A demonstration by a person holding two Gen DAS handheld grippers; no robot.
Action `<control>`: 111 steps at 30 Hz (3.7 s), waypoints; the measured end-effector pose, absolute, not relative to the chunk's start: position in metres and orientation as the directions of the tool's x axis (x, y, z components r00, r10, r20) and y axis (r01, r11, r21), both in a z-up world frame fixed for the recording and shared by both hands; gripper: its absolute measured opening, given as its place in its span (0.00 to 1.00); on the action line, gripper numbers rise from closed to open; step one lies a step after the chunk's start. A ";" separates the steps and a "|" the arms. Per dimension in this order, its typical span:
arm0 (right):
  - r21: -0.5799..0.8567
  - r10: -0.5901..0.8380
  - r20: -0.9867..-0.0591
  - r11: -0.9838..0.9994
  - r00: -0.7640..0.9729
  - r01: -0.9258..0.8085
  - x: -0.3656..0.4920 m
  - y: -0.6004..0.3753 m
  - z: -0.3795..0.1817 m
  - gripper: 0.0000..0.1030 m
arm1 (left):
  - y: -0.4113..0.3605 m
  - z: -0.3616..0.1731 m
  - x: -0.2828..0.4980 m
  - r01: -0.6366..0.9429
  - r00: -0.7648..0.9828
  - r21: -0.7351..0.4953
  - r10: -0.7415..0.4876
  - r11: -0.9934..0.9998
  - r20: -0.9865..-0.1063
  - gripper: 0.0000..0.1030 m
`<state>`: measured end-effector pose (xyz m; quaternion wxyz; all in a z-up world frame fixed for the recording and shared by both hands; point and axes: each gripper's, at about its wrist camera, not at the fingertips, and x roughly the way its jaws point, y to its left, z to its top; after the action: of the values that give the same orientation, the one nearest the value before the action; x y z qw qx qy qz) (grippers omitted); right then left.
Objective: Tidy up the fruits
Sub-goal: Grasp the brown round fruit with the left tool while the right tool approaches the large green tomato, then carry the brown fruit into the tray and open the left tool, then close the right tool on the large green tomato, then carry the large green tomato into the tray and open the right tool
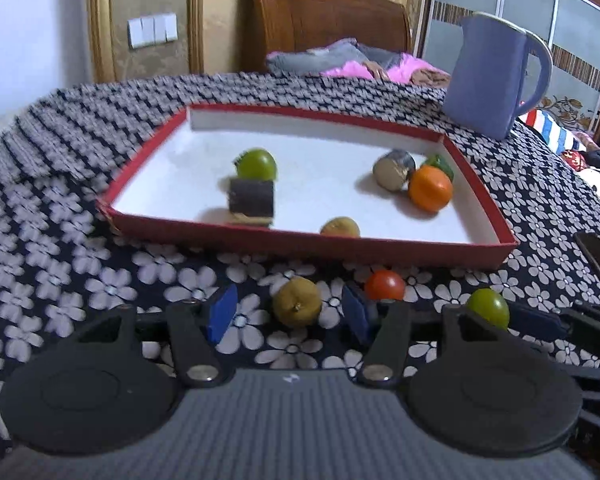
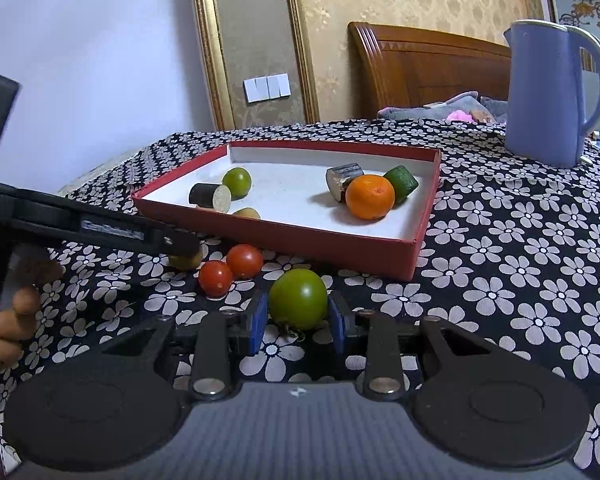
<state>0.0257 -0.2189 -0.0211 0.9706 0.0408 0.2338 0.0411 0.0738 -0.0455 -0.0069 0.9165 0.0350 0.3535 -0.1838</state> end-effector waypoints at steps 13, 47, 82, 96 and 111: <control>0.132 0.115 -0.448 0.989 0.887 -0.062 0.026 -0.225 -0.022 0.31 | -0.027 -0.012 0.075 0.343 0.655 -0.192 -0.381 0.920 -0.652 0.24; 0.170 0.152 -0.308 0.980 0.939 -0.102 -0.028 -0.229 0.002 0.31 | -0.067 0.020 0.224 0.145 0.795 0.172 -0.011 0.974 -0.607 0.42; 0.085 0.130 -0.315 0.990 0.940 -0.108 -0.014 -0.195 0.025 0.31 | 0.004 -0.018 0.061 0.001 0.875 0.069 0.033 0.998 -0.483 1.00; 0.030 0.023 -0.351 0.999 0.936 -0.013 0.072 -0.221 0.048 0.31 | 0.014 -0.020 0.065 0.001 0.851 0.009 0.004 1.000 -0.525 1.00; 0.009 -0.104 -0.446 0.993 0.889 0.120 0.181 -0.234 0.027 0.31 | 0.014 -0.022 0.070 -0.008 0.842 0.020 0.017 1.000 -0.540 1.00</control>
<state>0.1811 -0.2339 0.0267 0.9716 0.0184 0.2286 -0.0576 0.0697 0.0137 -0.0219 0.9595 0.0087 0.2814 0.0065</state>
